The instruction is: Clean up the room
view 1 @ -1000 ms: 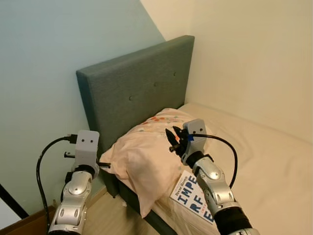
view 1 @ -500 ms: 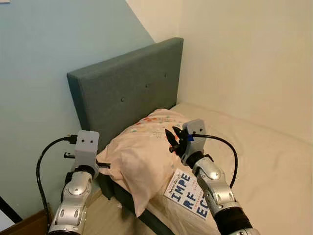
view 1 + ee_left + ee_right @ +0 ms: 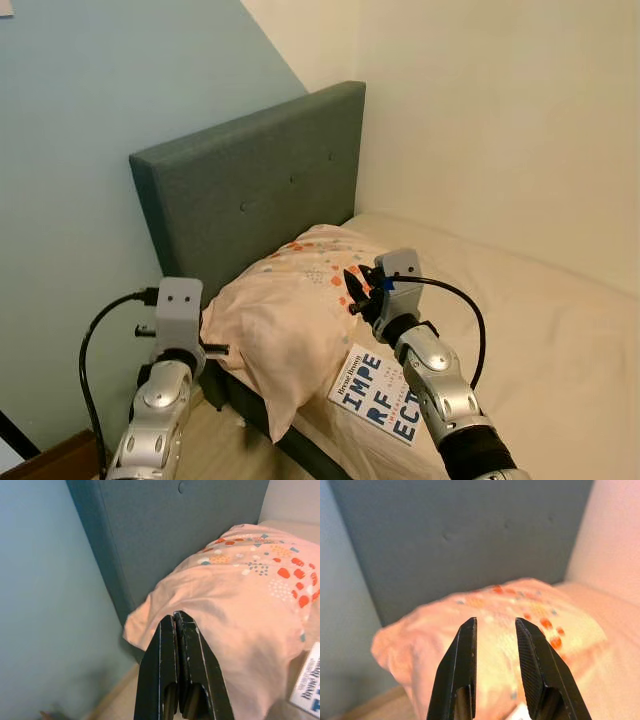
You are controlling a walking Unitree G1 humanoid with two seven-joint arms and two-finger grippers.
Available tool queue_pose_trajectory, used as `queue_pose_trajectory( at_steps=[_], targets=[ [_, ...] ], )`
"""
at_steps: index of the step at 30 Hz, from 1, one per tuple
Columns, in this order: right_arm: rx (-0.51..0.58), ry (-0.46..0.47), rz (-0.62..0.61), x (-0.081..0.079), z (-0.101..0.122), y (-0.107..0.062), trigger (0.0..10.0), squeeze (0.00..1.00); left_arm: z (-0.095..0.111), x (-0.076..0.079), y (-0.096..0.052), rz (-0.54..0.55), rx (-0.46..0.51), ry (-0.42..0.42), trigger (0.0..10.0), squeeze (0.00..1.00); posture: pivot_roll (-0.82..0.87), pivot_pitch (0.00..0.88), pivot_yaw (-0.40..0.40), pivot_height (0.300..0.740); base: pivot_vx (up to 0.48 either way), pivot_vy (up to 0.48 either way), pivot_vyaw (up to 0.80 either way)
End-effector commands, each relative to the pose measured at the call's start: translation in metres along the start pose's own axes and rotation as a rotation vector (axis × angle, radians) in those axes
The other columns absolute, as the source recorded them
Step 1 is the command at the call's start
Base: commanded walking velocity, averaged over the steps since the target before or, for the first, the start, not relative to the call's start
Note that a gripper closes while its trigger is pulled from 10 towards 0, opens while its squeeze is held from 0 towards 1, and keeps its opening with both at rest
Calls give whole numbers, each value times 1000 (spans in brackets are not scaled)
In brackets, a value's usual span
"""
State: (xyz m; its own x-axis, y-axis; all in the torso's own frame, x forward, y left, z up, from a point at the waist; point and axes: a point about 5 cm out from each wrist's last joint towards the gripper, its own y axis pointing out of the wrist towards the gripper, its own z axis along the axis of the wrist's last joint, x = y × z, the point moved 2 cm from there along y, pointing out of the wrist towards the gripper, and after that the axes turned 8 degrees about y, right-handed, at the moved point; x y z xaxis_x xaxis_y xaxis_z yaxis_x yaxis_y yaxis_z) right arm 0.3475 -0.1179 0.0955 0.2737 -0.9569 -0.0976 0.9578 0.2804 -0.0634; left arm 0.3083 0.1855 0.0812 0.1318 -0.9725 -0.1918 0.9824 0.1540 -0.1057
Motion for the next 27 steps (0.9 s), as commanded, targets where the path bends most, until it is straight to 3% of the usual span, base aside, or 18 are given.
queue_pose_trajectory(
  at_steps=[1, 11, 21, 26, 27],
  targets=[
    [-19, 16, -43, 1, -8, -2, 10000, 0, -9, -2, -1, 10, -37, -19, 10000, 0, -38, 0, -49, 723, 0, 0, 0],
    [-26, 96, -43, 2, -11, -6, 10000, 0, -8, -1, 0, 8, -28, -30, 10000, 0, -47, 0, -46, 723, 0, 0, 0],
    [-85, 222, -70, 7, -17, -7, 10000, 0, -3, 12, 8, -41, -31, -28, 10000, 0, -53, 0, -36, 723, 0, 0, 0],
    [-106, 179, -85, 8, -19, -7, 10000, 0, -3, 13, 8, -48, -30, -17, 10000, 0, -54, 0, -31, 723, 0, 0, 0],
    [-110, 109, -89, 9, -19, -6, 10000, 0, -3, 13, 8, -52, -30, -15, 10000, 0, -54, 0, -31, 723, 0, 0, 0]
  ],
)
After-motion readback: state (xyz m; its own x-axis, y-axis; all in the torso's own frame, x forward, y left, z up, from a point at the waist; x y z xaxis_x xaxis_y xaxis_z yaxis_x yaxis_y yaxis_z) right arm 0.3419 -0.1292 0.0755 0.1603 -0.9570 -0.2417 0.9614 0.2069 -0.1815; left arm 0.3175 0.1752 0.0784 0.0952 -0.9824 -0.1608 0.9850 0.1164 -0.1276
